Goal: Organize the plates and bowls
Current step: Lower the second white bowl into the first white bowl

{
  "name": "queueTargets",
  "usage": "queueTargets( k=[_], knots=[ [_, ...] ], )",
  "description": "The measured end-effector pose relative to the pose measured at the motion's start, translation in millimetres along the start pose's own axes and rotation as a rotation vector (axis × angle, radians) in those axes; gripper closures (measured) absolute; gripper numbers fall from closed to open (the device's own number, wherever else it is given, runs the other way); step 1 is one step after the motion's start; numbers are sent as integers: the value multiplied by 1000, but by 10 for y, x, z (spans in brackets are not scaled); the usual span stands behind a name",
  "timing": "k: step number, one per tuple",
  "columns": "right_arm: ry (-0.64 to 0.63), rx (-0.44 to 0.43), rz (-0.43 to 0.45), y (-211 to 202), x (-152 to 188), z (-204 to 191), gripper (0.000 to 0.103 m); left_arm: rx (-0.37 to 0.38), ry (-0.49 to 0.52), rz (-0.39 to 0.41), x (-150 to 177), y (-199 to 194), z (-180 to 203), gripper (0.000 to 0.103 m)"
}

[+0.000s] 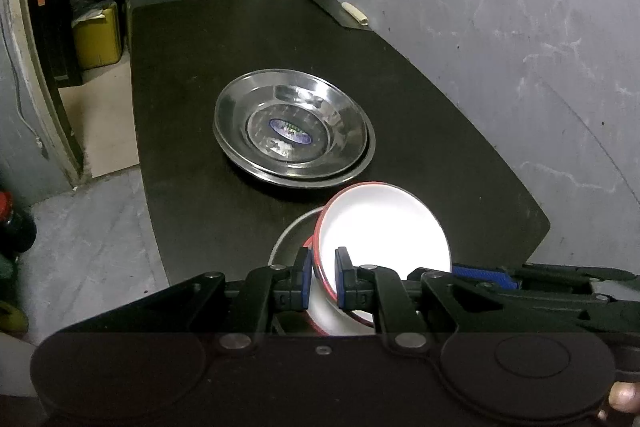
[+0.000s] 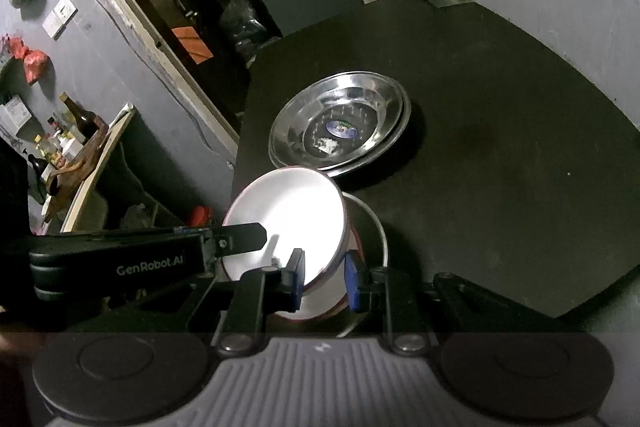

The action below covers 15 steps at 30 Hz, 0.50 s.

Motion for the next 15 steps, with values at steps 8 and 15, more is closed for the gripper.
queueTargets(
  k=[8, 15],
  knots=[
    [5, -2, -12, 6, 19, 17, 79, -8, 4, -14, 38, 21, 3, 90],
    [4, -9, -31, 47, 30, 25, 79, -20, 9, -27, 72, 49, 10, 90]
  ],
)
Point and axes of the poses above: each gripper's, at about its wrist camera, not at the fingertips, and y roughly the way its jaws point, z to its right, x to its underside, the point moved 5 cm from there along y, roughly the way its jaws point, and after that the axes turned 8 degrees about z, right-handed, at the moved point
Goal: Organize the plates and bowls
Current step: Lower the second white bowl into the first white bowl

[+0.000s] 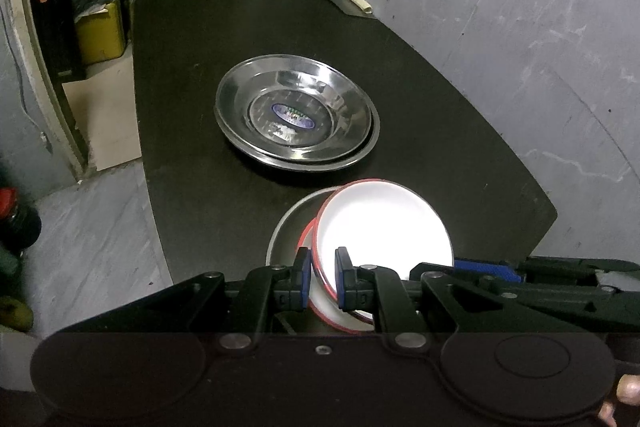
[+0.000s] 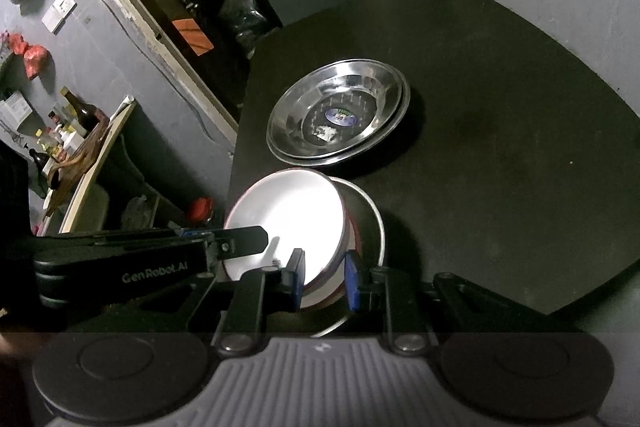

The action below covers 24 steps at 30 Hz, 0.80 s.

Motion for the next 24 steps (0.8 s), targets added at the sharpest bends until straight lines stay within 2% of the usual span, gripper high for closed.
queueTargets(
  k=[24],
  knots=[
    [6, -1, -22, 86, 32, 30, 79, -9, 12, -9, 28, 24, 4, 90]
  ],
)
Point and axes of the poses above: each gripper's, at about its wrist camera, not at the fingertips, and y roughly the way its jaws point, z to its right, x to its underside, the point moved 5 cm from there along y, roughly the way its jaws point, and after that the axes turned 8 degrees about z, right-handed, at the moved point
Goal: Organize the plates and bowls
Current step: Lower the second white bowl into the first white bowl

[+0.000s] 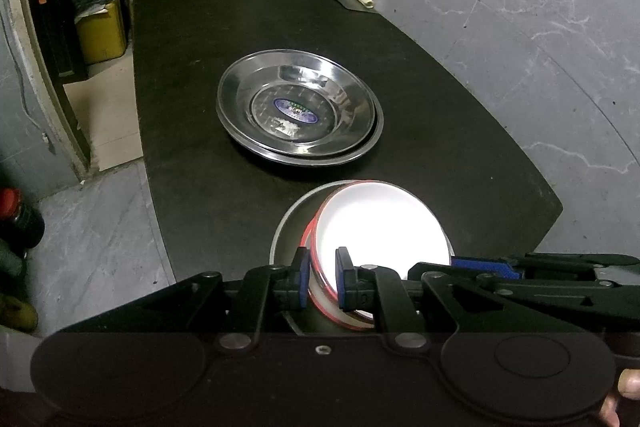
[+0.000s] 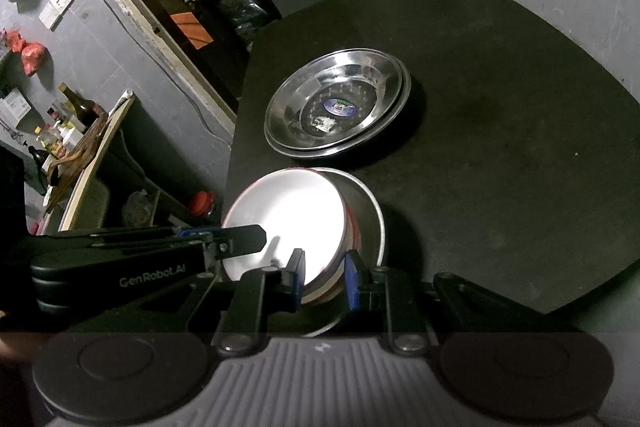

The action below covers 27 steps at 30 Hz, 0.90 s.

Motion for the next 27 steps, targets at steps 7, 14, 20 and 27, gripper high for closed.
queueTargets(
  k=[7, 14, 20, 27],
  knots=[
    [0, 3, -1, -2, -1, -1, 79, 2, 3, -1, -5, 5, -1, 89],
    [-1, 4, -1, -5, -5, 0, 79, 5, 7, 1, -10, 11, -3, 87],
    [-1, 3, -2, -4, -4, -2, 79, 4, 5, -1, -9, 14, 3, 85],
    [0, 10, 0, -8, -7, 12, 77, 3, 7, -3, 5, 5, -27, 84]
  ],
)
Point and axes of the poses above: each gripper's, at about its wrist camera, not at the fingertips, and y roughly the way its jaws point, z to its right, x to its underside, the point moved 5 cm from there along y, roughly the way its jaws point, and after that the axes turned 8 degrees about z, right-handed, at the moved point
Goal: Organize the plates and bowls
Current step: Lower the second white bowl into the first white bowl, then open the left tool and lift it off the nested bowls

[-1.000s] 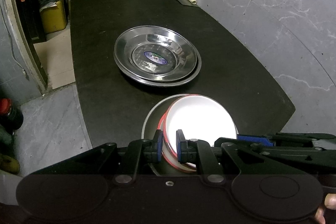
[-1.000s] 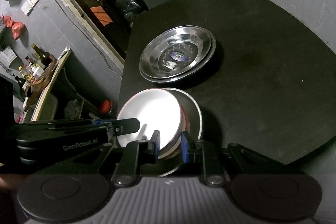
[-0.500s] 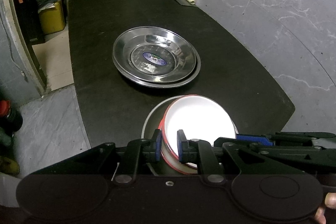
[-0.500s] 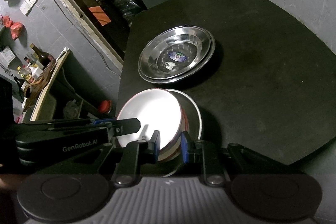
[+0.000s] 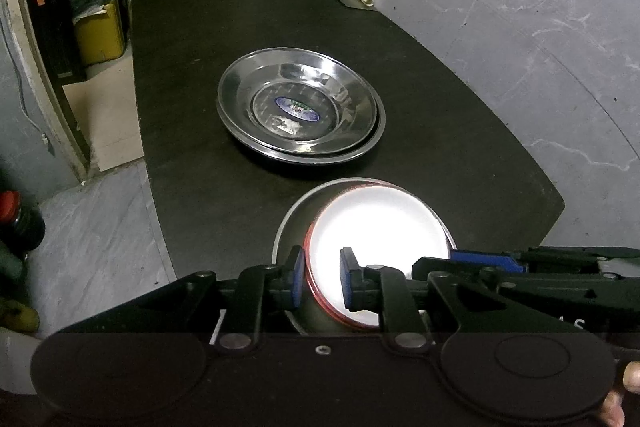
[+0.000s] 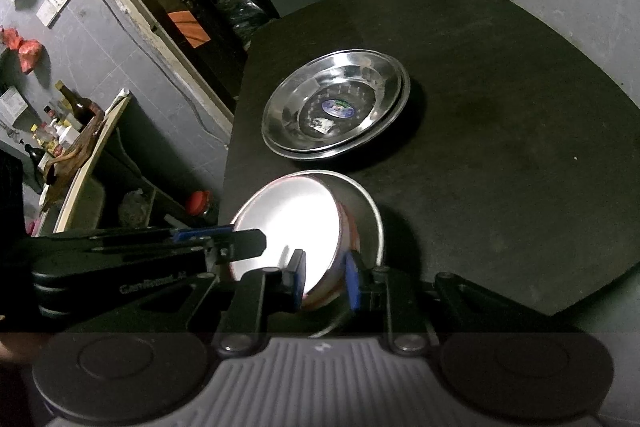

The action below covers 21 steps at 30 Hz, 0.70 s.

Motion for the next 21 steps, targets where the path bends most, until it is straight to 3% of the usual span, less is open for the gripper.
queueTargets(
  k=[15, 21],
  knots=[
    [3, 6, 3, -9, 0, -26, 75, 8, -2, 2, 13, -13, -26, 83],
    [-9, 8, 18, -29, -25, -44, 72, 21, -31, 14, 6, -62, -78, 68]
  ],
)
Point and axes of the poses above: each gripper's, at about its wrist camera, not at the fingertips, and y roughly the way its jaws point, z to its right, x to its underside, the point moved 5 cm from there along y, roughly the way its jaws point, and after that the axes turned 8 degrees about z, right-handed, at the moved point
